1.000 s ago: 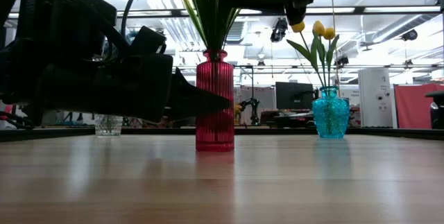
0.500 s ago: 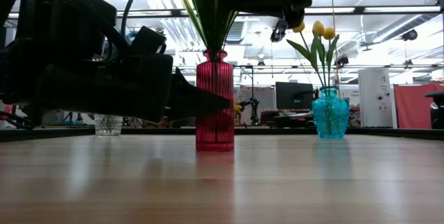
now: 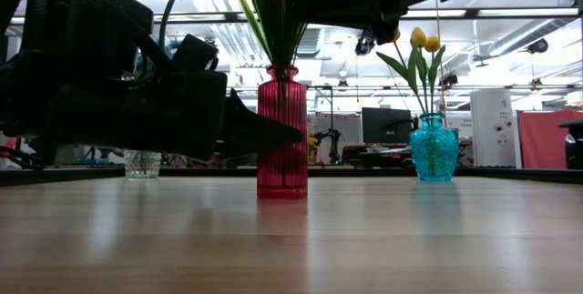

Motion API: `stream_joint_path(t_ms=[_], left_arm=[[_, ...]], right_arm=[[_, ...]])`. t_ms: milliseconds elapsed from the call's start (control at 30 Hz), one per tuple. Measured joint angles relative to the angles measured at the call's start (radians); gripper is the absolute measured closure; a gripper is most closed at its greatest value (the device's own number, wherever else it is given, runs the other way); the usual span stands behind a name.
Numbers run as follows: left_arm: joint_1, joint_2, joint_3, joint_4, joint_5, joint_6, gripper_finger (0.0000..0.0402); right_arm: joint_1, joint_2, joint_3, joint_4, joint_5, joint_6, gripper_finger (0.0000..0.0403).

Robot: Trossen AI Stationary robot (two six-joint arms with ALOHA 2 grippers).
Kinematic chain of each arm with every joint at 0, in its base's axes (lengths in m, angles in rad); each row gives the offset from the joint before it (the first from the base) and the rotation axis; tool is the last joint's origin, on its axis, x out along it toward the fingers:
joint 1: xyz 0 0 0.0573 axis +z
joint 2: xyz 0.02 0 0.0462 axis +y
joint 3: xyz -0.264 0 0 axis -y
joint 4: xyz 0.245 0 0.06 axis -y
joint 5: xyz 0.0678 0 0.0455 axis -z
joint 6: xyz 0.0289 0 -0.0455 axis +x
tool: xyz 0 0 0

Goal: Sort flowers into vase by color
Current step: Put the red flowers into the red vase

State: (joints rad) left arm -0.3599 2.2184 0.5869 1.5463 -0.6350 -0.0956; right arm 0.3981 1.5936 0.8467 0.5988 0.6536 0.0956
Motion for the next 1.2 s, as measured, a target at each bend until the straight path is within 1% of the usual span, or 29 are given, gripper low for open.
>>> stream_joint_path(t_ms=[200,300,400,600,667,767,1000,1100,1200], left_arm=[[0.000,0.000,0.000,0.000,0.000,0.000,0.0168],[0.000,0.000,0.000,0.000,0.000,0.000,0.0168],[0.000,0.000,0.000,-0.001,0.000,0.000,0.0168],[0.000,0.000,0.000,-0.002,0.000,0.000,0.0168],[0.000,0.000,0.000,-0.003,0.000,0.000,0.0168],[0.000,0.000,0.000,-0.003,0.000,0.000,0.0168],[0.000,0.000,0.000,-0.004,0.000,0.000,0.0168],[0.000,0.000,0.000,-0.005,0.000,0.000,0.0168],[0.000,0.000,0.000,-0.005,0.000,-0.001,0.0168]], right_arm=[[0.000,0.000,0.000,0.001,0.000,-0.007,0.0358],[0.001,-0.001,0.000,0.003,0.000,-0.008,0.0346],[0.005,-0.003,0.000,0.004,0.000,-0.005,0.0317],[0.005,-0.024,0.000,-0.010,0.000,0.017,0.0244],[0.005,-0.041,0.000,-0.025,0.001,0.017,0.0227],[0.008,-0.067,0.000,-0.025,0.001,0.013,0.0213],[0.008,-0.081,0.000,0.006,-0.005,-0.002,0.0213],[0.007,-0.081,0.000,0.015,-0.006,-0.002,0.0222],[0.005,-0.080,0.000,0.032,-0.006,-0.002,0.0242]])
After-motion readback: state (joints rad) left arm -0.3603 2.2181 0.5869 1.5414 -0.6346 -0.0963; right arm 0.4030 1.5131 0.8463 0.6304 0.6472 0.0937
